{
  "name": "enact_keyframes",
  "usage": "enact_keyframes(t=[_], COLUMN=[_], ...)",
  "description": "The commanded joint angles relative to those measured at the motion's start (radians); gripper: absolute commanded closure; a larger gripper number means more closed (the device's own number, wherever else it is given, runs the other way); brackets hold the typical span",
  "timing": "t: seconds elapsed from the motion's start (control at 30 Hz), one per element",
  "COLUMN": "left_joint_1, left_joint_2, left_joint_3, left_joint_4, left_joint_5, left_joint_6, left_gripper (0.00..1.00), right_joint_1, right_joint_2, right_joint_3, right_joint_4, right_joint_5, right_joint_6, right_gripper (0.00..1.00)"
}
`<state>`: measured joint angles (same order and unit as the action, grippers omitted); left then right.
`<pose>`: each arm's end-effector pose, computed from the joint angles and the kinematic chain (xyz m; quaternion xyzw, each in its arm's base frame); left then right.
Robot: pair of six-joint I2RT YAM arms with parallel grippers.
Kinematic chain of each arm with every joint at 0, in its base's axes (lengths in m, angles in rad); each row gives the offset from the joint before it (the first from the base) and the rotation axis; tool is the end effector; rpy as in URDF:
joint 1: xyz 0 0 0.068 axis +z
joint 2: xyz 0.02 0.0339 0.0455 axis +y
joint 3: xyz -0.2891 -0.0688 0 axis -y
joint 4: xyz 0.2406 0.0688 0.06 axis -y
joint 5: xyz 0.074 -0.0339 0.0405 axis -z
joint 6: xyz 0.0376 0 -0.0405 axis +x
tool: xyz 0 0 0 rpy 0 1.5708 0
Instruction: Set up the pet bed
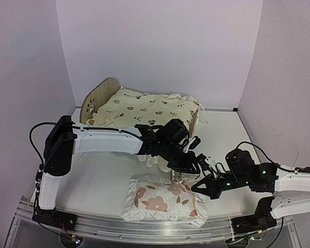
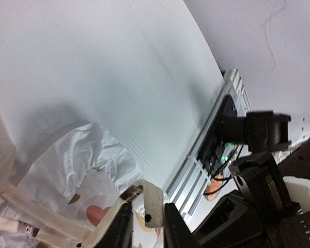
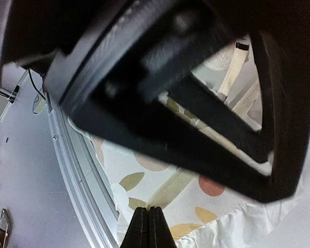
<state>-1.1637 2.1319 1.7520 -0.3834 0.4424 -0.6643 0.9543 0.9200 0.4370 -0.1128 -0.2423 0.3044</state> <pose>0.1822 -0.4633 0.2501 0.3052 0.8481 -0.4267 0.0742 0.0951 0.1498 0.2229 -0.3337 0.8131 0.3600 0.3130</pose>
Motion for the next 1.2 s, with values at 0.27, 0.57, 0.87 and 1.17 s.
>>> enact_keyframes(t=[0.27,0.57,0.87,1.17], left_joint_1=[0.062,0.101,0.102,0.101], left_joint_2=[-0.053,-0.151,-0.297,-0.338], left_joint_3=[0.010,-0.049,-0.145,-0.362], left_joint_4=[-0.025,-0.066,-0.144,0.048], left_joint_5=[0.114,0.044,-0.138,-0.068], left_joint_6=[0.052,0.059,0.121,0.096], left_gripper=[0.13,0.02,0.20,0.30], right_joint_1=[0.005,0.004,0.005,0.005], right_joint_2=[0.032,0.060,0.070,0.168], right_joint_3=[-0.005,-0.017,-0.019,0.027], right_joint_4=[0.061,0.074,0.072,0.065], right_joint_5=[0.043,0.053,0.051,-0.003], right_joint_6=[-0.018,-0.009,0.017,0.018], right_gripper=[1.00,1.00,1.00,1.00])
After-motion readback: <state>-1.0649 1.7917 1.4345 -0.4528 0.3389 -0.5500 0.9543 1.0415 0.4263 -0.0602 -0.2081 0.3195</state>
